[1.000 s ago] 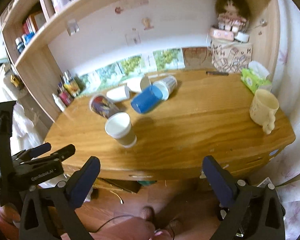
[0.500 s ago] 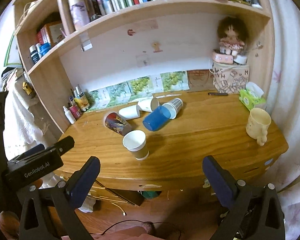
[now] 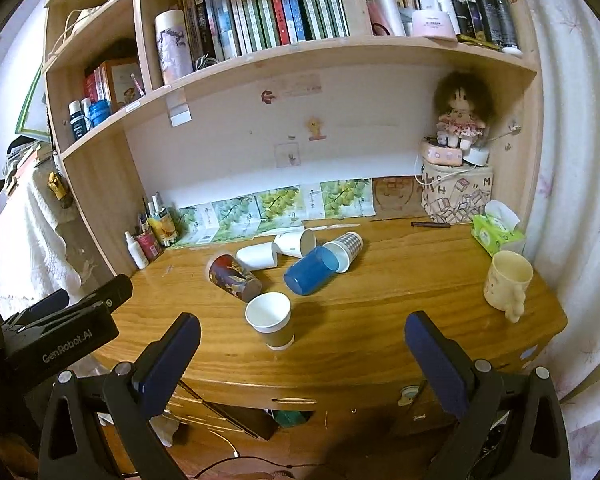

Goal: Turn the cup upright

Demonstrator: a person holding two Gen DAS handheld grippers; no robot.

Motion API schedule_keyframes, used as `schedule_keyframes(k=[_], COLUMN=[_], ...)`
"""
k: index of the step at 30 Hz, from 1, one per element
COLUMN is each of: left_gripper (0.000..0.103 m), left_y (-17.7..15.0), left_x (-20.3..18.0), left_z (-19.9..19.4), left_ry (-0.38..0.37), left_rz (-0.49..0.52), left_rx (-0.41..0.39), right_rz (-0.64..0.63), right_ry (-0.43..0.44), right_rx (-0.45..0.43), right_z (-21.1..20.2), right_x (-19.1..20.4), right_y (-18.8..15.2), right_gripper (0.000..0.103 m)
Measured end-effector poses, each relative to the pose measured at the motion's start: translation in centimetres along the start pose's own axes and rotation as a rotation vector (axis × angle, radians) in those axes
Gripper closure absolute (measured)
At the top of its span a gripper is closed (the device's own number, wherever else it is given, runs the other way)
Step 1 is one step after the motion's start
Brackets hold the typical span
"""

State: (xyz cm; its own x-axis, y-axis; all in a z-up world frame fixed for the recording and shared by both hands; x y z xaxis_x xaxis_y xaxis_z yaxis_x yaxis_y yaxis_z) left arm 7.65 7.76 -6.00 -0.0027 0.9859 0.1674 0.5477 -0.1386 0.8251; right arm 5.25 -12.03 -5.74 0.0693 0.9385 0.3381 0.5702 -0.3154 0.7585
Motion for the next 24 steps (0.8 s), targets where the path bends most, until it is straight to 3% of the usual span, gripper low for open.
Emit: schedule_keyframes(k=[8,24], left_gripper=[0.001,0.001], left_y=[1.5,2.2], left_x=[-0.1,-0.7], left_z=[-1.3,-1.6], left_ry=[0.024,0.028], left_rz=[0.019,0.025], left_rx=[-0.100,-0.126], right_rz=[0.001,-0.028], right_ry=[-0.008,0.024], right_rx=[-0.012,-0.042], right_z=[0.2,0.0], right_x=[-0.3,0.0], right_y=[0.3,1.2], right_gripper=[0.001,0.001])
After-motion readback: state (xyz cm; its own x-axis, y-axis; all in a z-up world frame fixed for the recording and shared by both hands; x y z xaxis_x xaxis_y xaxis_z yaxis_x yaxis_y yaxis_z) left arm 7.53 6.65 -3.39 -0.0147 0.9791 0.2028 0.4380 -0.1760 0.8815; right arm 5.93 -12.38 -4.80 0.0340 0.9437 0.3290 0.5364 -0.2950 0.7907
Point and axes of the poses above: each gripper's, at about its wrist camera, not at the fingertips, and z roughly the way its jaws point, x to its left, y to its top, the point moved 10 cm from there along z, roughly the way its jaws point, and after that the axes turned 12 degrees about z, right-handed, at the moved point
